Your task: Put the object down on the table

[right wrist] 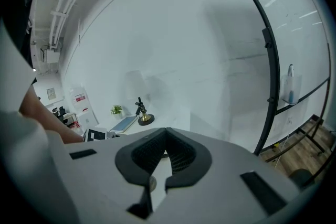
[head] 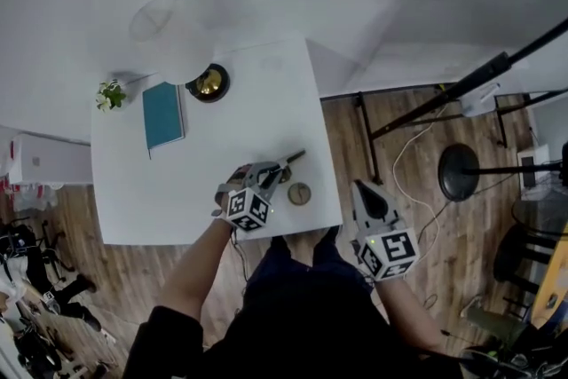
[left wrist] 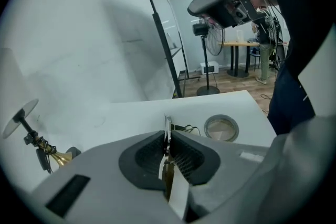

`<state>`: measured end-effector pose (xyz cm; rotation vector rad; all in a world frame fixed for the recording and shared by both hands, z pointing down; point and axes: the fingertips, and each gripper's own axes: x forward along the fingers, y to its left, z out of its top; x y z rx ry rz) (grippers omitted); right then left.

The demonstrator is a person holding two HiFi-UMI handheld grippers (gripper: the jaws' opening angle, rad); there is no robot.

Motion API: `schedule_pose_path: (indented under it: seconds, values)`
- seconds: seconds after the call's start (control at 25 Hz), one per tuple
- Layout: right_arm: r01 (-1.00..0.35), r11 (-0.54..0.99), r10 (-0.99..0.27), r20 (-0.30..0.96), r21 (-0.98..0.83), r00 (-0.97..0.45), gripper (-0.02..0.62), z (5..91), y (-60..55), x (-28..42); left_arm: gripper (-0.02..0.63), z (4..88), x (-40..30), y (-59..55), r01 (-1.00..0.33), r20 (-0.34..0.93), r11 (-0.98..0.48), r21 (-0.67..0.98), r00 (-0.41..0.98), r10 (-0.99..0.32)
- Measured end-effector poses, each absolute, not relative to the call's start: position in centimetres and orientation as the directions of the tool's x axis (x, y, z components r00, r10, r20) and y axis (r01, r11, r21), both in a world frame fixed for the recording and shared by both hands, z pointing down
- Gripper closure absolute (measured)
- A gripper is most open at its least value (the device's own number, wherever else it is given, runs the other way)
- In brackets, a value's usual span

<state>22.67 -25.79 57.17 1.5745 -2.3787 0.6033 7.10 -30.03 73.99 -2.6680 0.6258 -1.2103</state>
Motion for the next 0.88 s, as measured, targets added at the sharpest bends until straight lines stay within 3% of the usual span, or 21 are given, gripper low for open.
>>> schedule_pose_path:
  seconds: [0.32, 0.4, 0.52, 0.88]
  values:
    - [-0.906, 0.362, -0.812, 0.403, -0.217, -0.421, 0.589, 57.3, -27.0, 21.4, 0.571, 75.3, 6.9, -29.8, -0.213, 0.736, -0.904, -0.371, 0.526, -0.426]
    - [-0.905, 0.368, -0.814, 0.396, -0.215, -0.425, 0.589, 56.9, -27.1, 21.1, 0.554, 75.8, 6.8, -29.2, -0.242, 0.749, -0.92, -0.308, 0.535, -0.391]
    - [-0.904, 0.373, -0.819, 0.384, -0.206, -0.426, 0.589, 56.3, -27.3, 20.7, 0.47, 76.0, 6.4, -28.5, -0.284, 0.759, -0.931, -0.231, 0.546, -0.355]
    - [-0.907, 0.383, -0.842, 0.336, -0.177, -0.422, 0.589, 53.8, -28.0, 20.5, 0.463, 69.3, 3.8, -27.4, -0.473, 0.647, -0.868, -0.15, 0.616, -0.448]
